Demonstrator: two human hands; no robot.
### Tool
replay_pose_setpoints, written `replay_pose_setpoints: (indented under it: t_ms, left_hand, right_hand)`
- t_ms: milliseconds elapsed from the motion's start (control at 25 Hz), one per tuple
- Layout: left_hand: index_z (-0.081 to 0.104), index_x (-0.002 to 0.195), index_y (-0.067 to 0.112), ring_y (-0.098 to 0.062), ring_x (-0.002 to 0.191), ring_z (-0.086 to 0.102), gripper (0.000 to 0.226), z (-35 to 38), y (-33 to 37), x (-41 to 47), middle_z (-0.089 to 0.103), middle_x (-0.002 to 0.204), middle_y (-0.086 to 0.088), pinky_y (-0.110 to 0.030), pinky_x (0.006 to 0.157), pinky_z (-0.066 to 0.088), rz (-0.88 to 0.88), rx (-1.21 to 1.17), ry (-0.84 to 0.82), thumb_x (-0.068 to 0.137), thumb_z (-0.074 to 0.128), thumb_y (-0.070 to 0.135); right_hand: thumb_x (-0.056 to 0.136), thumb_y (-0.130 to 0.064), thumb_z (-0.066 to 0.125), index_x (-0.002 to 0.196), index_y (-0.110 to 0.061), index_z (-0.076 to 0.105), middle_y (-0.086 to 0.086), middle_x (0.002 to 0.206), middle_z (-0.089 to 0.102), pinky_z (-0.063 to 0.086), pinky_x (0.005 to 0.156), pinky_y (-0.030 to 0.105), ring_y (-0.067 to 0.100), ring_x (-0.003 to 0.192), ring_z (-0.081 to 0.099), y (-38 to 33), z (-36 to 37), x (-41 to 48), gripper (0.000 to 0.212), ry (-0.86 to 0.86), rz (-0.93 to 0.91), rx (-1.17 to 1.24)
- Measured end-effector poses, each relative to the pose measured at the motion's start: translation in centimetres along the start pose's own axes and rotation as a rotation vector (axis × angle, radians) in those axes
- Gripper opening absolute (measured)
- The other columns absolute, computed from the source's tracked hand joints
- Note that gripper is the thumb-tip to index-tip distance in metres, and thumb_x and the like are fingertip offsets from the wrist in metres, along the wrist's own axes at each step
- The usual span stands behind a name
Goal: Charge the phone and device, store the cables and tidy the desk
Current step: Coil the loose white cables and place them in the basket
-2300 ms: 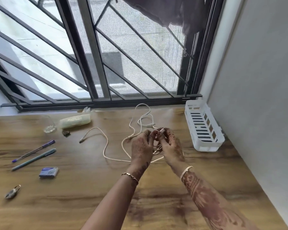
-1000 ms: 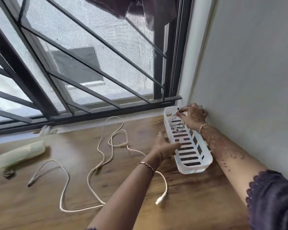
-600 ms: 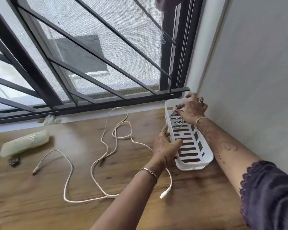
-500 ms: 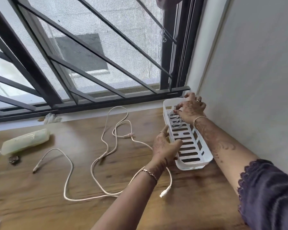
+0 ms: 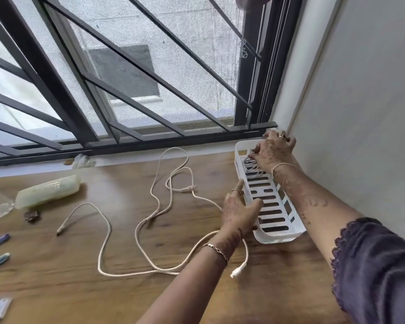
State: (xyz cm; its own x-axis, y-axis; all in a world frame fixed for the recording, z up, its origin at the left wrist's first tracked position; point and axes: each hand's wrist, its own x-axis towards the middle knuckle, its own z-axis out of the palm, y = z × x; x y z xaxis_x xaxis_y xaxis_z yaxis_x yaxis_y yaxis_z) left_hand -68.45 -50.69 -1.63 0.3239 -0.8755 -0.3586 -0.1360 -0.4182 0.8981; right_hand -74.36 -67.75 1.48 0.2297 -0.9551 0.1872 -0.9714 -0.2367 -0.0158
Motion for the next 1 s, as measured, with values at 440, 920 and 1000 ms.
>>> replay_pose_setpoints:
  t_ms: [440, 920, 1000]
  left_hand:
    - [0.031, 0.145, 0.034, -0.021, 0.115, 0.055, 0.077, -1.2, 1.3, -1.4, 0.045, 0.131, 0.0, -0.013, 0.047, 0.052, -0.011, -0.02, -0.009, 0.075, 0.064, 0.037]
    - [0.037, 0.142, 0.029, -0.024, 0.109, 0.06, 0.085, -3.2, 1.3, -3.8, 0.044, 0.132, 0.001, -0.042, 0.08, 0.058, 0.017, 0.022, 0.058, 0.062, 0.057, 0.048]
    - [0.04, 0.141, 0.027, -0.025, 0.11, 0.06, 0.08, -4.0, 1.3, -4.5, 0.049, 0.132, -0.001, -0.044, 0.087, 0.055, 0.022, 0.044, 0.081, 0.064, 0.054, 0.044]
  right_hand:
    - [0.095, -0.04, 0.049, 0.106, -0.028, 0.069, 0.0, 0.128, 0.048, 0.023, 0.102, 0.046, 0.024, 0.121, 0.041, 0.9, -3.1, -1.3, 0.026, -0.004, 0.077, 0.239]
    - [0.092, -0.038, 0.052, 0.103, -0.035, 0.068, -0.005, 0.124, 0.054, 0.025, 0.099, 0.045, 0.023, 0.123, 0.04, -0.9, -5.6, -6.3, 0.02, 0.119, -0.037, 0.308]
    - [0.092, -0.037, 0.052, 0.103, -0.033, 0.068, -0.007, 0.123, 0.056, 0.024, 0.099, 0.044, 0.021, 0.121, 0.043, -2.3, -5.9, -8.2, 0.02, 0.165, -0.112, 0.327]
